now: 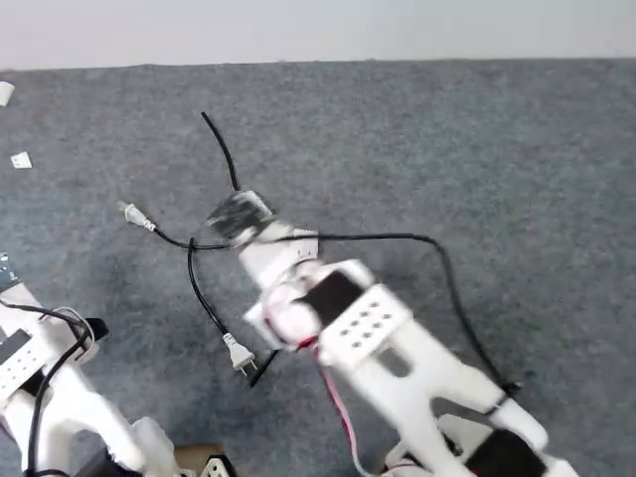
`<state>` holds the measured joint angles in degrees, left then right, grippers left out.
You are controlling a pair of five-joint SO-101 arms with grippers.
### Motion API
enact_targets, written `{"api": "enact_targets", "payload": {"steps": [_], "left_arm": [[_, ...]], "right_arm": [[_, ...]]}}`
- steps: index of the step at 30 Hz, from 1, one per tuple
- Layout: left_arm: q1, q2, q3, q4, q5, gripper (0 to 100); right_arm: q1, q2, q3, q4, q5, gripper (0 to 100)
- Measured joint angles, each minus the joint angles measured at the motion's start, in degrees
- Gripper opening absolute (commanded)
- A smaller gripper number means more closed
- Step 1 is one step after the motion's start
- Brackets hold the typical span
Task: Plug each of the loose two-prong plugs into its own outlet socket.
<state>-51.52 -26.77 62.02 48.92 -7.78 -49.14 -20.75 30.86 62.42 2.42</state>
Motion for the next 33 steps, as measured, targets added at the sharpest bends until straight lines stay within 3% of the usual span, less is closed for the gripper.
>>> {"api": "enact_targets", "payload": {"steps": [5, 11, 17, 33], "left_arm": [[0.97, 0.00, 0.26, -0.44, -0.09, 29], [2.81, 0.00, 0.26, -1.93, -0.09, 29], [2.90, 0.00, 0.26, -2.02, -0.09, 29], [3.16, 0.00, 1.14, -2.02, -0.09, 29]], "right_arm": [[-4.92, 9.41, -0.44, -7.21, -7.21, 4.1], [-8.26, 19.96, -5.63, -7.91, -11.87, 4.3], [-12.84, 28.13, -10.29, -8.35, -12.48, 13.1], [-10.29, 35.43, -16.26, -5.45, -10.90, 11.3]]}}
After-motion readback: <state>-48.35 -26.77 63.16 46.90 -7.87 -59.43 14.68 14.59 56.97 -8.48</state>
